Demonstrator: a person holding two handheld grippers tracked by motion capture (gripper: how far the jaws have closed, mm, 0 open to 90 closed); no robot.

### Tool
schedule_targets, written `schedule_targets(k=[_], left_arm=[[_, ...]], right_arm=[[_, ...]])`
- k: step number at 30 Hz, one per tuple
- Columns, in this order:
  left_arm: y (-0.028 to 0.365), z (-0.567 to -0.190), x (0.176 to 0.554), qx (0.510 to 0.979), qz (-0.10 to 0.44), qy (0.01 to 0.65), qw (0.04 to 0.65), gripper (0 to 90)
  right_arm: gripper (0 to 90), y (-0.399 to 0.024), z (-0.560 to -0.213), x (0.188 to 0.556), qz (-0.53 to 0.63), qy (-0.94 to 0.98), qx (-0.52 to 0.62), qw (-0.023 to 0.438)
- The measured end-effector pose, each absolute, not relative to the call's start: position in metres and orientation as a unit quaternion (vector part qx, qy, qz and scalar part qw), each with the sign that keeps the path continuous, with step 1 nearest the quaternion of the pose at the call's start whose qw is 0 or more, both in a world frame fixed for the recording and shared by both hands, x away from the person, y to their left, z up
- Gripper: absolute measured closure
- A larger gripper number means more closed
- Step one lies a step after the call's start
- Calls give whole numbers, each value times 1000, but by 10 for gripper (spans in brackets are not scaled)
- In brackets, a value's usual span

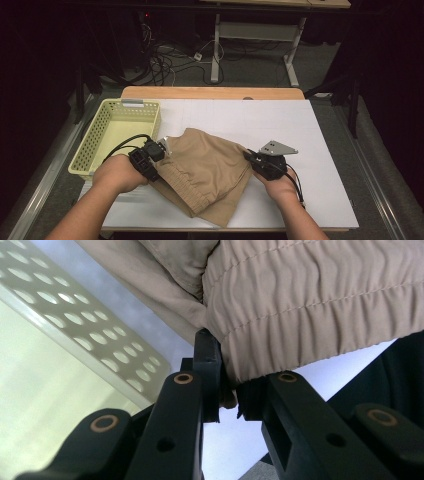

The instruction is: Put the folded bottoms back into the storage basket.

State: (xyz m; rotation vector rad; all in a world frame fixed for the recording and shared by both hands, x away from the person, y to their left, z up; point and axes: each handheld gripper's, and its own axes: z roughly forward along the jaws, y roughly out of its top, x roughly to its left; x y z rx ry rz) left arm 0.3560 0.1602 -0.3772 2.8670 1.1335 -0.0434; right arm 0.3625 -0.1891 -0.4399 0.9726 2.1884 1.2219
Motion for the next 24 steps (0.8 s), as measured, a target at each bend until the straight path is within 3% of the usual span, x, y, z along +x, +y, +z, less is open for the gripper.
schedule_targets(k=[24], left_arm=[[170, -346, 358, 932, -12, 361, 18, 801]], right_arm=[[847, -179, -408, 361, 462, 790, 327, 236]])
